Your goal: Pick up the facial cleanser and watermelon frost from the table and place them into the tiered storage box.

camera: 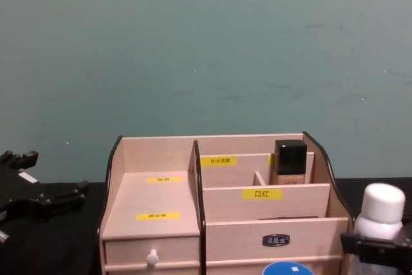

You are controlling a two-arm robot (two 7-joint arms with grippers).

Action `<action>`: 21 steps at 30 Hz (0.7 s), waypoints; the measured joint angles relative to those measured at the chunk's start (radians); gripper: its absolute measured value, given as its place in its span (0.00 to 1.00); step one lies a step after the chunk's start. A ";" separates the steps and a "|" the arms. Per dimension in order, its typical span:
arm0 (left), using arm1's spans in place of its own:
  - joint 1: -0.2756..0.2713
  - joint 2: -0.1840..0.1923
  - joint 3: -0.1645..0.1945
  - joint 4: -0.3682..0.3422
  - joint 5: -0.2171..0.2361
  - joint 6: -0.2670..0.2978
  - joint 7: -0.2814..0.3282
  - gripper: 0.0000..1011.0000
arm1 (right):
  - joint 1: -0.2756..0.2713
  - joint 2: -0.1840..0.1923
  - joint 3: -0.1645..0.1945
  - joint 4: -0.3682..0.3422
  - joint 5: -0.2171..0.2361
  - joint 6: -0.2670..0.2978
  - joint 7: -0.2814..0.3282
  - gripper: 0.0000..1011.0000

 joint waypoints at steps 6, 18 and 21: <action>0.000 0.000 0.000 0.000 0.000 0.000 0.000 1.00 | -0.002 -0.004 0.007 0.007 0.019 -0.003 0.014 0.60; 0.000 0.000 0.000 0.000 0.000 0.000 0.000 1.00 | 0.001 0.017 0.010 -0.047 0.054 0.028 0.024 0.60; 0.000 0.000 0.000 0.000 0.000 0.000 0.000 1.00 | 0.009 0.028 0.005 -0.072 0.054 0.046 0.024 0.60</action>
